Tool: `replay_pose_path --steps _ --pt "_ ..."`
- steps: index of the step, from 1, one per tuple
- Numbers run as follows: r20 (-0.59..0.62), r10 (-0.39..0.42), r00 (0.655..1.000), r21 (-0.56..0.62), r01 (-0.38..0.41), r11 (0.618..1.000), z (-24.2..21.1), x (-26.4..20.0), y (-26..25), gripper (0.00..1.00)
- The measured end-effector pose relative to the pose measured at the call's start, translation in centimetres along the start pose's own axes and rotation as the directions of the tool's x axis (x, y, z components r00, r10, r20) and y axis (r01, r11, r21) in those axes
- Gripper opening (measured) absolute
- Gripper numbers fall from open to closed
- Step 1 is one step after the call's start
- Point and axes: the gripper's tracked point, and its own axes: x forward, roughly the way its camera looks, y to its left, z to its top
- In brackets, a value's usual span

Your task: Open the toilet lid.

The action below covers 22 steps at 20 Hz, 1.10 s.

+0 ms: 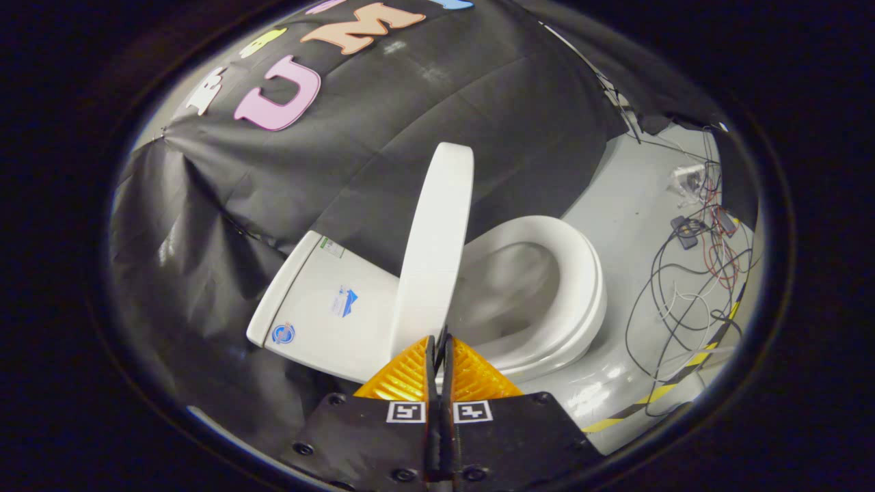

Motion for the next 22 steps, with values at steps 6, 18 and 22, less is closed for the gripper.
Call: replay_pose_path --steps 6,18,22 --pt "0.067 -0.061 0.996 -0.124 0.069 0.99 1.8 -1.2 0.8 0.0" --pt "0.12 -0.082 0.989 -0.293 0.114 0.949 2.2 -1.8 4.6 0.01" --pt "0.136 -0.082 0.987 -0.324 0.123 0.938 2.3 -1.6 6.3 0.01"
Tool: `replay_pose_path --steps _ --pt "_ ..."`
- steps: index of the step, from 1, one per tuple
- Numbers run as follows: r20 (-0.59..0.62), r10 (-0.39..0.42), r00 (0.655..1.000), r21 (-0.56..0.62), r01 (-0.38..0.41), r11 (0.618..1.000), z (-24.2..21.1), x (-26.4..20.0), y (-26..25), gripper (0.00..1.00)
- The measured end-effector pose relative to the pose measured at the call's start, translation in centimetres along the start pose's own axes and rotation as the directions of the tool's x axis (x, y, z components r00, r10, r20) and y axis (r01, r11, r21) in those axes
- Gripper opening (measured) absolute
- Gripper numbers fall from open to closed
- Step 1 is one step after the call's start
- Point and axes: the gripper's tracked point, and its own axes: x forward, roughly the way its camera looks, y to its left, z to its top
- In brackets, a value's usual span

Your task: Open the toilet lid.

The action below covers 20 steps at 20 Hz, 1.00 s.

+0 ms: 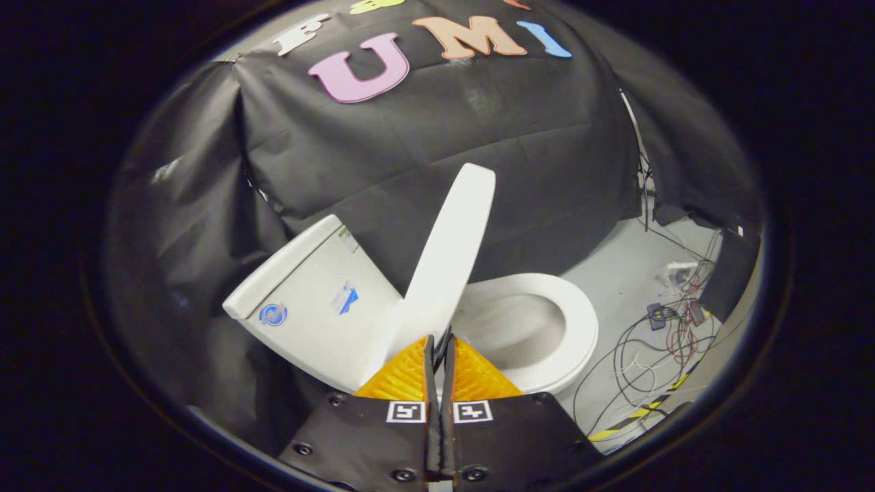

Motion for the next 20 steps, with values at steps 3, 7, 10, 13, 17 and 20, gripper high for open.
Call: replay_pose_path --steps 3,7,10,13,17,20 --pt "0.014 0.004 1.0 -0.038 -0.003 0.999 0.7 -0.2 1.3 0.01" --pt "0.039 0.015 0.999 -0.076 -0.012 0.997 1.7 -0.1 3.5 0.01" --pt "0.049 0.036 0.998 -0.081 -0.032 0.996 2.4 -0.1 5.4 0.01" --pt "0.059 0.053 0.997 -0.114 -0.046 0.992 2.9 0.1 7.3 0.01" --pt "0.072 0.067 0.995 -0.129 -0.058 0.99 3.3 0.3 9.2 0.01" --pt "0.07 0.083 0.994 -0.138 -0.073 0.988 3.6 0.6 10.8 0.01"
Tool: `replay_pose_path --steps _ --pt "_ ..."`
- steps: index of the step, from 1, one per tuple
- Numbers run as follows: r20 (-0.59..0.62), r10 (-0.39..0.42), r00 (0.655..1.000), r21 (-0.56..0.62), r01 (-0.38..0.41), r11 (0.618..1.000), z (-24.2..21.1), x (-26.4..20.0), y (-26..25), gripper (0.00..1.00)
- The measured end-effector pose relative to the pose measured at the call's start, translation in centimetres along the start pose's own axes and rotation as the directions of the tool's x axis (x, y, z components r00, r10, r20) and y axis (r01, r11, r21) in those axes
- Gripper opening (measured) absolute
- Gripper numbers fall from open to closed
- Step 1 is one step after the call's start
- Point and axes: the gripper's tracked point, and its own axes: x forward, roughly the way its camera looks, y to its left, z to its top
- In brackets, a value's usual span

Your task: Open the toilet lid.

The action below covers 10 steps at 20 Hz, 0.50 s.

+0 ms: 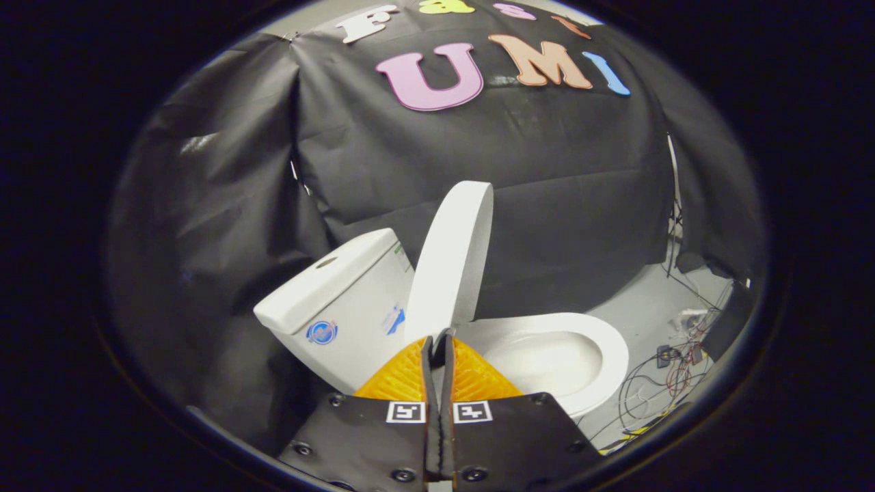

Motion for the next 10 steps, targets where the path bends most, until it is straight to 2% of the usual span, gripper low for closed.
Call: replay_pose_path --steps 10 --pt "-0.003 0.075 0.997 -0.089 -0.075 0.993 0.8 1.5 5.2 0.01"
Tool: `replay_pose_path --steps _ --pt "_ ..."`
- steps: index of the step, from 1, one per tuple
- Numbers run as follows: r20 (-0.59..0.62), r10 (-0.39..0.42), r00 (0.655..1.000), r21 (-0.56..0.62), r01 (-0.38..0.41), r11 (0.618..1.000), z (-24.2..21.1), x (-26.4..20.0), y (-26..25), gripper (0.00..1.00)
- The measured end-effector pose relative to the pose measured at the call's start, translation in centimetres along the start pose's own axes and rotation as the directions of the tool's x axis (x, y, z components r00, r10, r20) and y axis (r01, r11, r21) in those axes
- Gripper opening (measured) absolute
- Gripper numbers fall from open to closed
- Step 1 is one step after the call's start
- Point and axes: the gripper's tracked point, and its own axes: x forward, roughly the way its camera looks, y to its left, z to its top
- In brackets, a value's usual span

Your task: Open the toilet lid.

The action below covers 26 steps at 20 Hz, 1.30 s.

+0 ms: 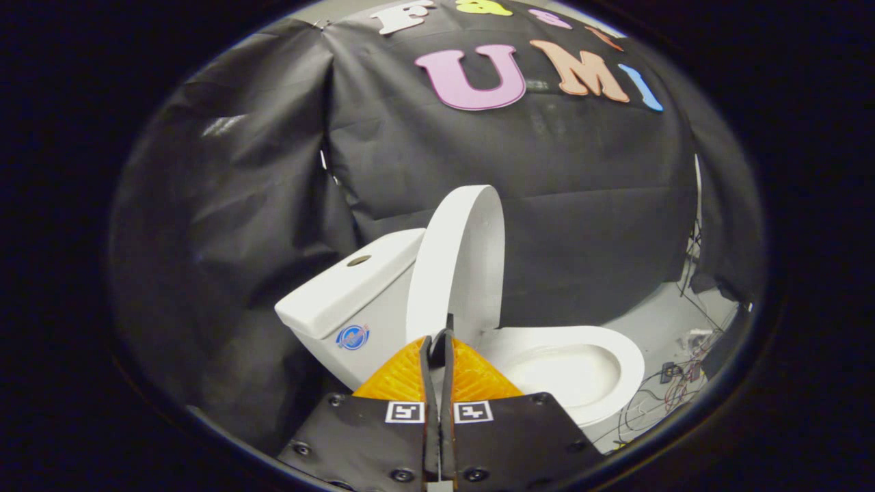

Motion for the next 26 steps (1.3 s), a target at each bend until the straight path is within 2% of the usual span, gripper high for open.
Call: replay_pose_path --steps 12,15,26 --pt "0.023 0.061 0.998 -0.052 -0.06 0.997 0.2 1.7 4.7 0.04" --pt "0.01 0.097 0.995 -0.047 -0.097 0.994 0.0 2.3 5.7 0.06" --pt "0.045 0.124 0.991 -0.102 -0.119 0.988 -0.1 3.4 7.7 0.09"
